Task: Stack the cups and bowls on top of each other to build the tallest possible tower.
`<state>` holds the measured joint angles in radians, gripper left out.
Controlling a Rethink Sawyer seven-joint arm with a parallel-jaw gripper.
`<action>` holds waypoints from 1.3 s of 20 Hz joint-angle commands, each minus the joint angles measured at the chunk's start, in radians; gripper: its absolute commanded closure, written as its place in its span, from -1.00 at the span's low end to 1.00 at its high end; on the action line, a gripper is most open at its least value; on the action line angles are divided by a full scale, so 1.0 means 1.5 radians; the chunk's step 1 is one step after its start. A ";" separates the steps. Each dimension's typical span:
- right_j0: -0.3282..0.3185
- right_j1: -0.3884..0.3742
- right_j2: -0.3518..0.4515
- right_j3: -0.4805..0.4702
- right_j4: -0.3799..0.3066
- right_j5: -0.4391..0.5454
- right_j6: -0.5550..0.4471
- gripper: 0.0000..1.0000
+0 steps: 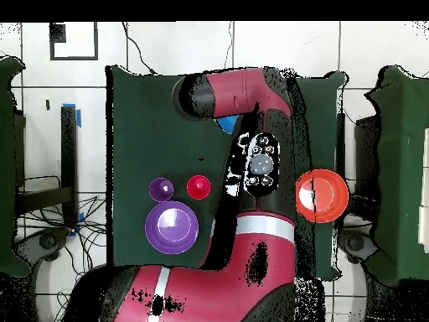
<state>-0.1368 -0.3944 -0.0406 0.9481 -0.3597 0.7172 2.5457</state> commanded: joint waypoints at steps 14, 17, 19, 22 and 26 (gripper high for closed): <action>-0.023 0.011 0.117 0.048 0.029 0.008 -0.080 1.00; -0.022 0.007 0.126 0.053 0.041 0.006 -0.069 1.00; -0.021 0.007 0.129 0.054 0.049 0.006 -0.065 1.00; -0.019 0.007 0.134 0.052 0.059 0.013 -0.063 1.00; -0.009 0.011 0.127 0.045 0.068 0.018 -0.048 1.00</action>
<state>-0.1732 -0.4021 0.0452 0.9482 -0.2820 0.7172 2.5457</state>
